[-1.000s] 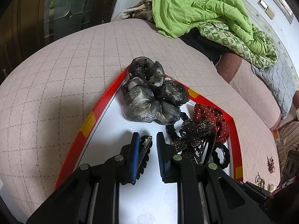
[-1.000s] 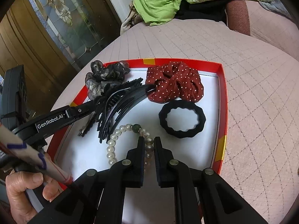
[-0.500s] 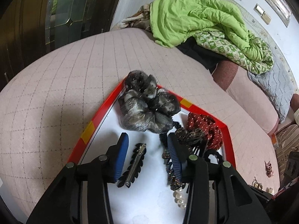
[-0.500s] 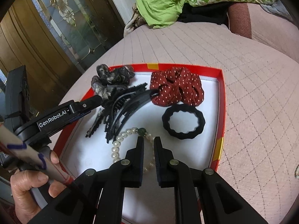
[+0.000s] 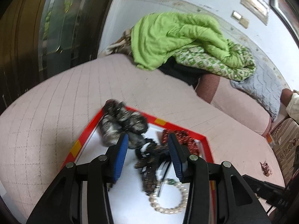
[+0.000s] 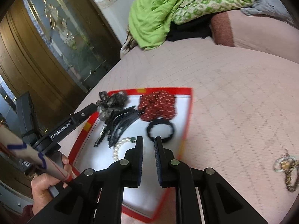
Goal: Organize jewelry
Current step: 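Open both grippers to drop the barrette and pearl bracelet into the tray, then grasp the leopard-print hair tie with the right gripper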
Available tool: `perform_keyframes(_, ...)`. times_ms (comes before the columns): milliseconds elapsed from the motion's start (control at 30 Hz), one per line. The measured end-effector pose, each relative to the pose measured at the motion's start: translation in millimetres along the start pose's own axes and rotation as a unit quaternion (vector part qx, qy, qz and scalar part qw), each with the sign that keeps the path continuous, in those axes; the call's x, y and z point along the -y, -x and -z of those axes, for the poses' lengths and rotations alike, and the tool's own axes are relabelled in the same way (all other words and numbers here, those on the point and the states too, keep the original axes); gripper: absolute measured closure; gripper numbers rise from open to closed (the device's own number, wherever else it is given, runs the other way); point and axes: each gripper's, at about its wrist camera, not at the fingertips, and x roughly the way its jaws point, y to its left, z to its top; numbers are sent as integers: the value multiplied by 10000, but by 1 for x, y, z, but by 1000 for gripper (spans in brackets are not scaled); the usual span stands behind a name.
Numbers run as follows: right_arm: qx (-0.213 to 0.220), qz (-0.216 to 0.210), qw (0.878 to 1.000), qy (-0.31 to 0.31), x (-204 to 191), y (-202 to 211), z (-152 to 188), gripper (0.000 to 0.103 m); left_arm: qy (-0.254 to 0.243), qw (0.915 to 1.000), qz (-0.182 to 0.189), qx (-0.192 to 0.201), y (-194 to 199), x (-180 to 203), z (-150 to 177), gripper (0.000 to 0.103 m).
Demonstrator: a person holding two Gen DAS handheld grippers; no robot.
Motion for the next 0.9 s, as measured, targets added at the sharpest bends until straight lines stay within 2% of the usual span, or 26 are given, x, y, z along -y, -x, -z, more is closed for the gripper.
perform_keyframes(133,253,294,9992,-84,38,39,5,78,-264,9992,152,269,12,24,2,60)
perform_keyframes(300,445,877,9935,-572,119,91,15,77,-722,9956,397,450,21,68,11,60)
perform_keyframes(467,425,1562,9792,-1224,204,128,39,77,-912,9912,944,198,19,114,28,59)
perform_keyframes(533,241,1646,9756,-1430,223,130,50,77,-1078,9876,1140,18,15,134,39,59)
perform_keyframes(600,97,1583,9742,-1606,232,127,55,77,-1273,9824,1359,-158,12,156,49,59)
perform_keyframes(700,-87,1492,9767,-1543,232,117,56,77,-1433,9757,1617,-363,10,181,63,59)
perform_keyframes(767,-323,1642,9764,-1367,231,106,58,77,-1559,9713,1727,-497,8,194,73,59)
perform_keyframes(833,-510,1543,9764,-1425,235,95,63,76,-1672,9682,1760,-607,7,203,82,59)
perform_keyframes(900,-498,1516,9776,-1374,236,95,62,80,-1824,9633,1814,-769,4,213,92,59)
